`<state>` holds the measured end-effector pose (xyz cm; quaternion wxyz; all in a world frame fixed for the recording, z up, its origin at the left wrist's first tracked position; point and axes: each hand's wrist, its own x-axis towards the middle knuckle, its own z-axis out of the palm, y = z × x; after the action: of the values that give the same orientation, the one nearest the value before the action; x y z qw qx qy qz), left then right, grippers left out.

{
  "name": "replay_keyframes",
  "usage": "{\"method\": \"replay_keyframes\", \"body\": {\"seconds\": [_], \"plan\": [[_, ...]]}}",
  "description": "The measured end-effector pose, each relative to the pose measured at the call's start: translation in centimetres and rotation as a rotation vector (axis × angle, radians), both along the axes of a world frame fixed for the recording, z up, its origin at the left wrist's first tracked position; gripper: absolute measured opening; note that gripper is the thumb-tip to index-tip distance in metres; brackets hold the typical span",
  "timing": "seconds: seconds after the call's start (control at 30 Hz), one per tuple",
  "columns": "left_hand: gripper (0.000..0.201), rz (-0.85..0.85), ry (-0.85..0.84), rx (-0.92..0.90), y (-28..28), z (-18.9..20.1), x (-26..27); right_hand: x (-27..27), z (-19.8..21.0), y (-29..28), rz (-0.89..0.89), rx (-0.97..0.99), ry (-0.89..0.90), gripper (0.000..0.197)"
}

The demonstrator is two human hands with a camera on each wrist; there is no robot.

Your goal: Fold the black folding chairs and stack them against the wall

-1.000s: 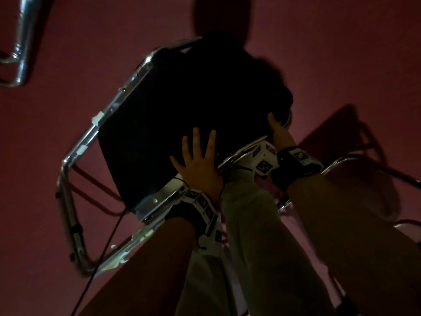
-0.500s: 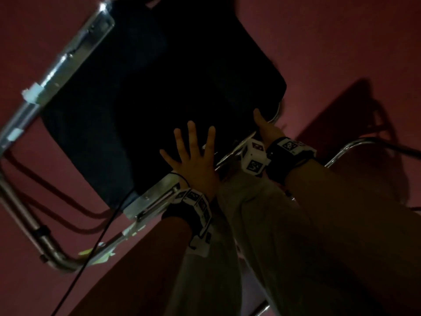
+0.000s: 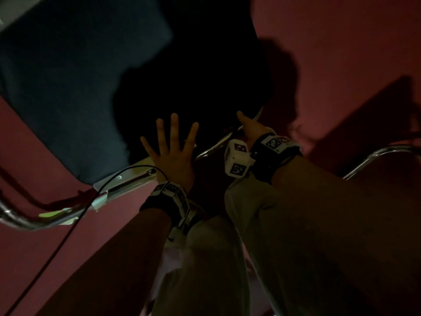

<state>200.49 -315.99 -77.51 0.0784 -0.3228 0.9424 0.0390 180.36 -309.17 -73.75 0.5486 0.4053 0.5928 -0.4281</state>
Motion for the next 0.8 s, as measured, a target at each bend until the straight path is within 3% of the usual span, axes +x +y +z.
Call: {"method": "replay_keyframes", "body": {"seconds": [0.2, 0.3, 0.4, 0.47, 0.53, 0.8], "plan": [[0.111, 0.014, -0.002, 0.001, 0.1, 0.1, -0.1, 0.3, -0.8, 0.2, -0.011, 0.04, 0.011, 0.053], [0.114, 0.015, -0.067, 0.098, -0.1, 1.3, -0.4, 0.4, 0.0, 0.0, 0.021, 0.057, 0.008, 0.055], [0.101, 0.063, -0.136, 0.212, -0.7, 3.7, -1.2, 0.4, 1.8, -0.3, 0.1, 0.101, 0.026, 0.053], [0.095, 0.087, -0.227, 0.36, -1.8, 6.5, -2.3, 0.2, 4.2, -0.4, 0.075, 0.102, 0.022, 0.042], [0.09, 0.131, -0.311, 0.479, -3.4, 10.0, -3.9, -0.2, 6.7, -0.6, 0.076, 0.093, 0.029, 0.043], [0.083, 0.303, -0.248, 0.508, -9.9, 27.7, -9.7, -4.4, 22.8, -5.6, -0.064, -0.056, 0.027, 0.058]]}}
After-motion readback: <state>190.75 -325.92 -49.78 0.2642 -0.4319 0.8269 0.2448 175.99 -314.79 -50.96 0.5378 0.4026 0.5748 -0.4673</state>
